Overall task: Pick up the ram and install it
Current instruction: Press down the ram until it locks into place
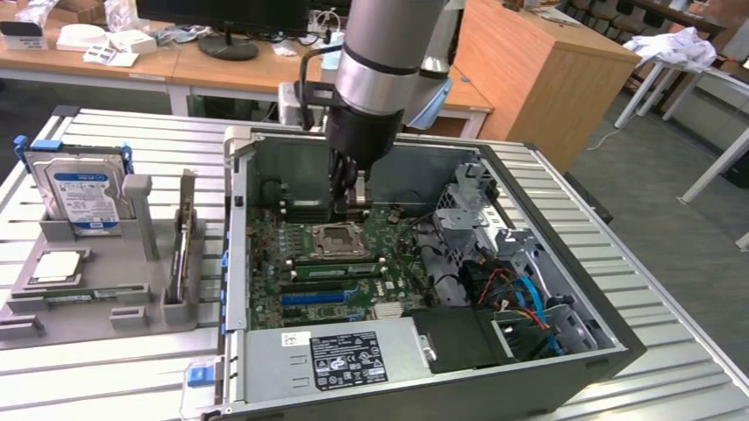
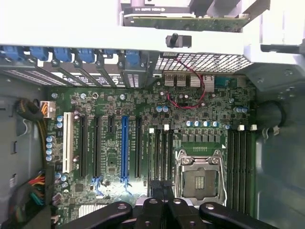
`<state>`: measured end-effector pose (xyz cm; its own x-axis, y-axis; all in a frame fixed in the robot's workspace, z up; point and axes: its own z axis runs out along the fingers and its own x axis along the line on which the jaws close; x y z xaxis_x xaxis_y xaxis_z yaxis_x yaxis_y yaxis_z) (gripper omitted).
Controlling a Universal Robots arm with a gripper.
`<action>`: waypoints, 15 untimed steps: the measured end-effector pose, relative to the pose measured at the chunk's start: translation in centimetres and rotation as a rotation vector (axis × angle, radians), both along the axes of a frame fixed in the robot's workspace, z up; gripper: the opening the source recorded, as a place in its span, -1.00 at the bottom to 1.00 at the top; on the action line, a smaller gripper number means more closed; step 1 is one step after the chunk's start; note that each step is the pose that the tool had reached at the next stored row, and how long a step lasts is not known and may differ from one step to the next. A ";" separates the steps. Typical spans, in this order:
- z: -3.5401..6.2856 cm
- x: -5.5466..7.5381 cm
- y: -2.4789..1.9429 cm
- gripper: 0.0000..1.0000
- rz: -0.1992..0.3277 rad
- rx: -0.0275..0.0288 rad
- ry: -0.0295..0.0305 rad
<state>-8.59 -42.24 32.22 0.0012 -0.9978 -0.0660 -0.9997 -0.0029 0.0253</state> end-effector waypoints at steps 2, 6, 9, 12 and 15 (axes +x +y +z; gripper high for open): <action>0.47 0.0 0.00 -0.79 0.000 -0.0001 0.0000; 0.91 0.0 -0.01 -0.79 0.000 0.0001 0.0000; 0.91 0.0 0.00 -0.79 0.000 0.0002 -0.0001; 0.94 0.2 -0.01 -0.79 0.000 -0.0003 0.0002; 0.93 0.7 -0.01 -0.79 0.000 -0.0001 0.0006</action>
